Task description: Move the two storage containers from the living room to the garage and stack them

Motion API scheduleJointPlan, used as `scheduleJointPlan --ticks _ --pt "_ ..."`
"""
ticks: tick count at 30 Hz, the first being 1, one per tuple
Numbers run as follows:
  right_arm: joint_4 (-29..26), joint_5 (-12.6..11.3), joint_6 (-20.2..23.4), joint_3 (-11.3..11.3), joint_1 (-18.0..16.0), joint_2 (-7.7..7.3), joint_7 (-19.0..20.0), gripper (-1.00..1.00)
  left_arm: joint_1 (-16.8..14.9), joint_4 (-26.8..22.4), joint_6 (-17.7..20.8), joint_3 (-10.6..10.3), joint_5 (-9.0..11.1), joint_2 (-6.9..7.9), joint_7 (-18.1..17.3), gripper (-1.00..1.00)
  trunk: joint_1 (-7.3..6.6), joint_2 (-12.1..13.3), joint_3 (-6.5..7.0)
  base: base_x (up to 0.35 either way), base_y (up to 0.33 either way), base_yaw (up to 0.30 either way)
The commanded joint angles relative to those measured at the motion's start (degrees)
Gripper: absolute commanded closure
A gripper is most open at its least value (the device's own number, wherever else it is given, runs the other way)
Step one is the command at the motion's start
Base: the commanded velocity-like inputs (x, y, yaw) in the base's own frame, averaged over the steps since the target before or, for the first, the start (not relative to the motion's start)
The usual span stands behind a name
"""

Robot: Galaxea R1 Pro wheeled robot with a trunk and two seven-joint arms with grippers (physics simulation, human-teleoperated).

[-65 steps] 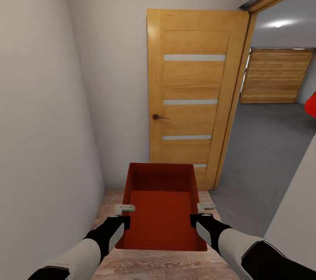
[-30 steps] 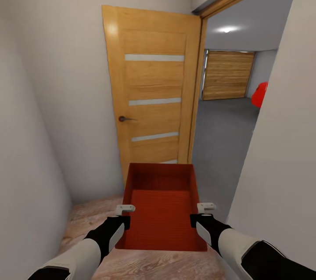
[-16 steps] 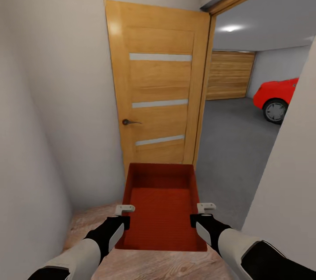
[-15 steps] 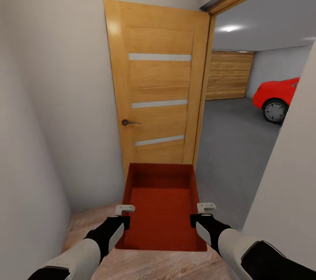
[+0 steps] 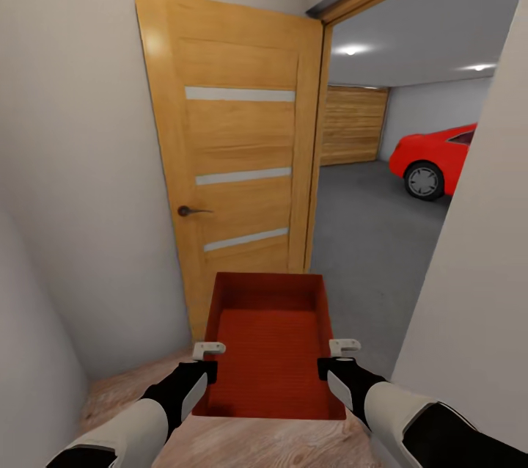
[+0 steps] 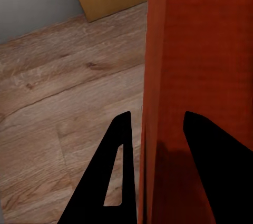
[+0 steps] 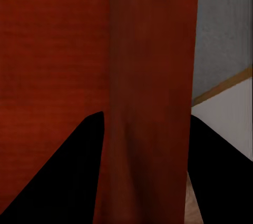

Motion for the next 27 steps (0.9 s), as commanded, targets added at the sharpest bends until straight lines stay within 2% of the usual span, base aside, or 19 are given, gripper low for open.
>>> scheduleJointPlan --ticks 1,10,21,27 --pt "-0.1 0.6 -2.8 5.0 0.0 0.01 -2.6 1.00 0.0 0.1 0.4 0.8 -0.3 -0.19 0.3 1.00 0.02 0.0 -0.02 0.002 0.001 -0.253" --pt "-0.1 0.6 -2.8 5.0 0.0 0.01 -2.6 1.00 0.0 0.1 0.5 0.9 -0.3 -0.19 0.3 1.00 0.02 0.0 -0.02 0.008 0.008 -0.240" --pt "-0.1 0.6 -2.8 5.0 0.0 0.01 -2.6 1.00 0.0 0.1 0.5 0.9 -0.2 -0.16 0.3 1.00 0.02 0.0 -0.02 0.190 0.225 -0.018" --pt "-0.1 0.6 -2.8 5.0 0.0 0.05 -2.6 1.00 0.0 0.2 0.5 0.8 -0.3 -0.19 0.3 1.00 0.02 0.0 -0.02 0.060 0.058 -0.187"
